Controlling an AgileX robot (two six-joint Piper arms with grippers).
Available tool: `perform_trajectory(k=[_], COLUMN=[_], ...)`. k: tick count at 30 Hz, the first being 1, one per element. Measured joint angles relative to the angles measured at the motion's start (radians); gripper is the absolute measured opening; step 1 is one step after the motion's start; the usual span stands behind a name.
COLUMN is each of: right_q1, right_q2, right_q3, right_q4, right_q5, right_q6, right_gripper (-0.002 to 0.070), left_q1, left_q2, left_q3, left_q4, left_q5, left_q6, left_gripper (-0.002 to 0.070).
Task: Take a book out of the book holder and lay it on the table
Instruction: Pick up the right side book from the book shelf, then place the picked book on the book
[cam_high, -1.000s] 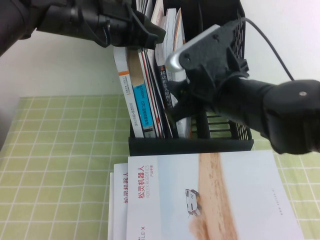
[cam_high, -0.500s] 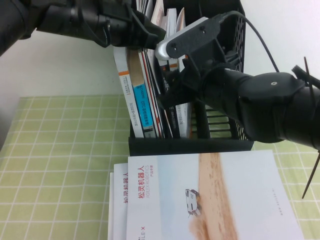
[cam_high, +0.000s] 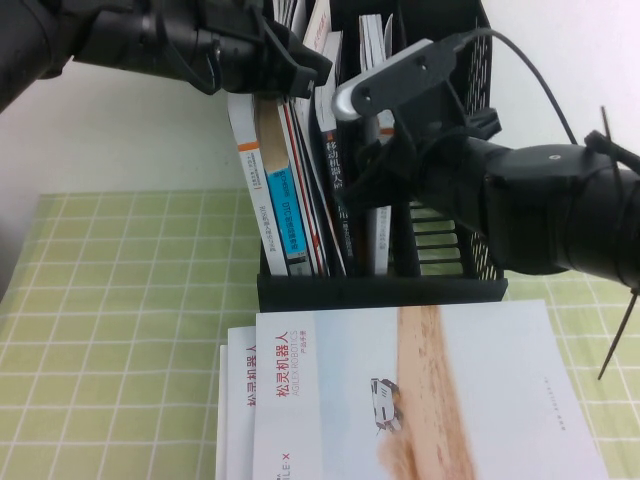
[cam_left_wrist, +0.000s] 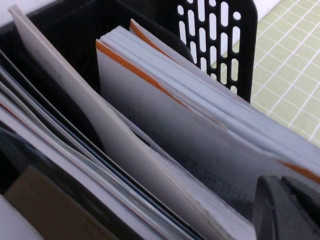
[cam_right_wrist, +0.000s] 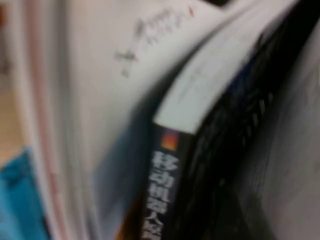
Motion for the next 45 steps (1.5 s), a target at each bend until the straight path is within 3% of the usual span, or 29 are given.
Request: perform_trajectory(k=[6,10,11,21,25,30,37,41,45], right_q1=[-0.091,-0.125,-0.127,-0.134,-0.181,-0.283,-0.351,-0.349,-0.346], right_q2=[0.051,0.053,0.051,-0.122,-0.252,-0.394,-0.519,-0.525,-0.526], right_q3=[0.0,0.0,0.0,0.018,0.018,0.018,0.01,-0.006,-0.076], right_q4=[-0.023,-0.027,-0.025,-0.022,-0.003,-0.012,-0.407,-0.64,-0.822], right_q5=[0.093,0.177,0.195,0.255,0.296,0.483,0.855,1.158,1.326], right_q6=[0.151,0.163,0.165,0.056,0.02,0.035,0.417,0.536,0.616], right_gripper=[0.0336,0.0138,0.012,0.0121,0.0121,0.0121,0.012,0.012,0.012], left_q1=[0.0,0.0,0.0,0.0,0.0,0.002,0.002,0.002,0.004], left_q2=[0.0,0.0,0.0,0.0,-0.007,-0.062,-0.2,-0.276,-0.326], left_q3=[0.0,0.0,0.0,0.0,0.002,0.008,0.01,0.01,0.01], left_q4=[0.0,0.0,0.0,-0.021,-0.032,-0.021,0.066,0.173,0.22], left_q5=[-0.002,-0.002,-0.003,0.001,0.027,0.071,0.1,0.118,0.145], left_q6=[0.0,0.0,0.0,-0.005,-0.007,-0.009,-0.094,-0.192,-0.248], left_gripper=[-0.0003,-0.0003,-0.0003,-0.0003,-0.0003,-0.0003,-0.0003,-0.0003,-0.0003])
